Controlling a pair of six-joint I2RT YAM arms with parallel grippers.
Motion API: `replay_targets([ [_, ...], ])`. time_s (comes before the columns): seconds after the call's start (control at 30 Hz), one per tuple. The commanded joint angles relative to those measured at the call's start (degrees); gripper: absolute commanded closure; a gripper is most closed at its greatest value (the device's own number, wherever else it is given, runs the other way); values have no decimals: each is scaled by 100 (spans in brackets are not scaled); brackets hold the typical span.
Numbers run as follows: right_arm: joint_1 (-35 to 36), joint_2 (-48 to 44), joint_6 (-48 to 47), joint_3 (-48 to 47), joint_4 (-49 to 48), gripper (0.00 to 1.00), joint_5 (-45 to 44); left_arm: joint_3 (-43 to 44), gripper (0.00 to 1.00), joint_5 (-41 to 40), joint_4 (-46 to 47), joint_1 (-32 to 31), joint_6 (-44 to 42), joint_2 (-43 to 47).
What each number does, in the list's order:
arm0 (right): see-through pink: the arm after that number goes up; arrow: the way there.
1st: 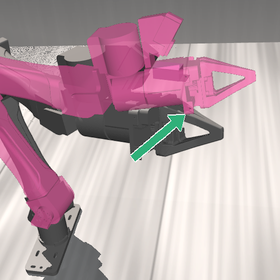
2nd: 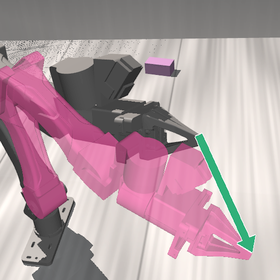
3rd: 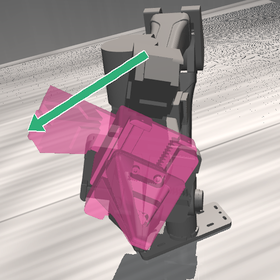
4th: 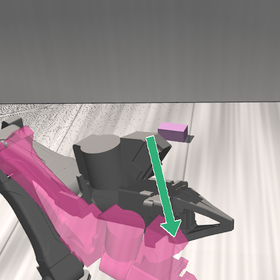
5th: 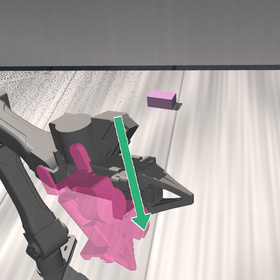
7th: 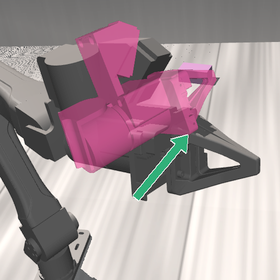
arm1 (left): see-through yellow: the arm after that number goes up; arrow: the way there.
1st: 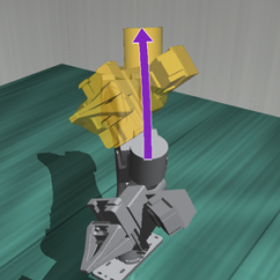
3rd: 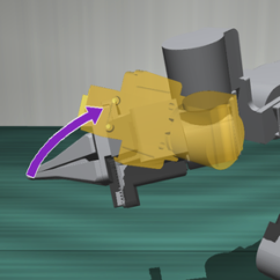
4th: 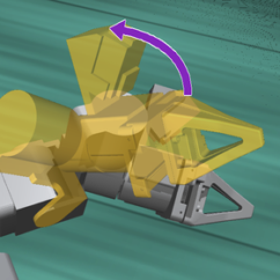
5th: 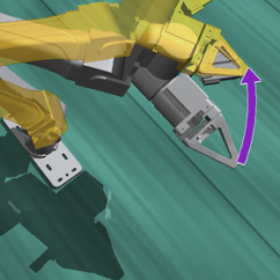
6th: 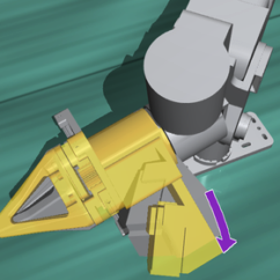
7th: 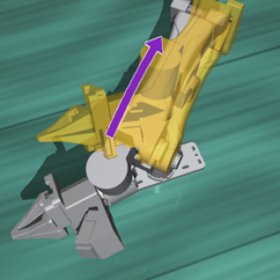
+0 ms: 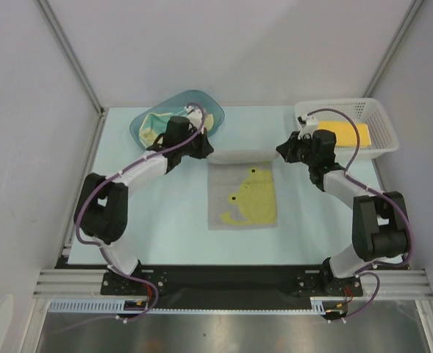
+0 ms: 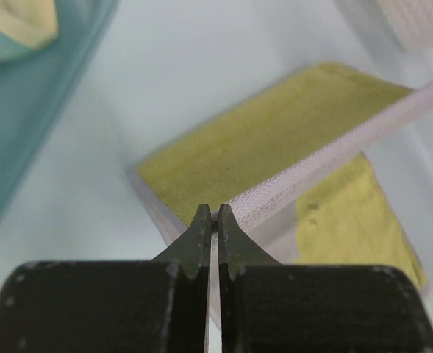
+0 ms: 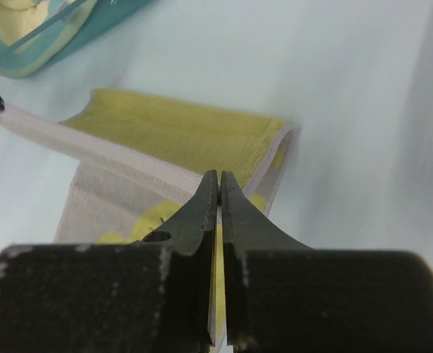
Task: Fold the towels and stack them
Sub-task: Fold the towel
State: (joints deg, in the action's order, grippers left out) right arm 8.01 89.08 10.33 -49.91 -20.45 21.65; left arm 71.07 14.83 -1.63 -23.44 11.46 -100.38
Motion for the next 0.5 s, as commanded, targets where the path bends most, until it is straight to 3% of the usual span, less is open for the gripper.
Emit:
replay_targets([
  [0.0, 25, -679, 242, 227, 241, 100, -143, -680, 100, 187, 681, -82, 312, 782],
  [0.27, 350, -1700, 382, 947, 1341, 100, -767, -1875, 100, -76, 673, -406, 392, 1485],
  [0.47, 578, -2473, 602, 1633, 1772, 100, -917, -2263, 100, -278, 498, -661, 409, 1670],
])
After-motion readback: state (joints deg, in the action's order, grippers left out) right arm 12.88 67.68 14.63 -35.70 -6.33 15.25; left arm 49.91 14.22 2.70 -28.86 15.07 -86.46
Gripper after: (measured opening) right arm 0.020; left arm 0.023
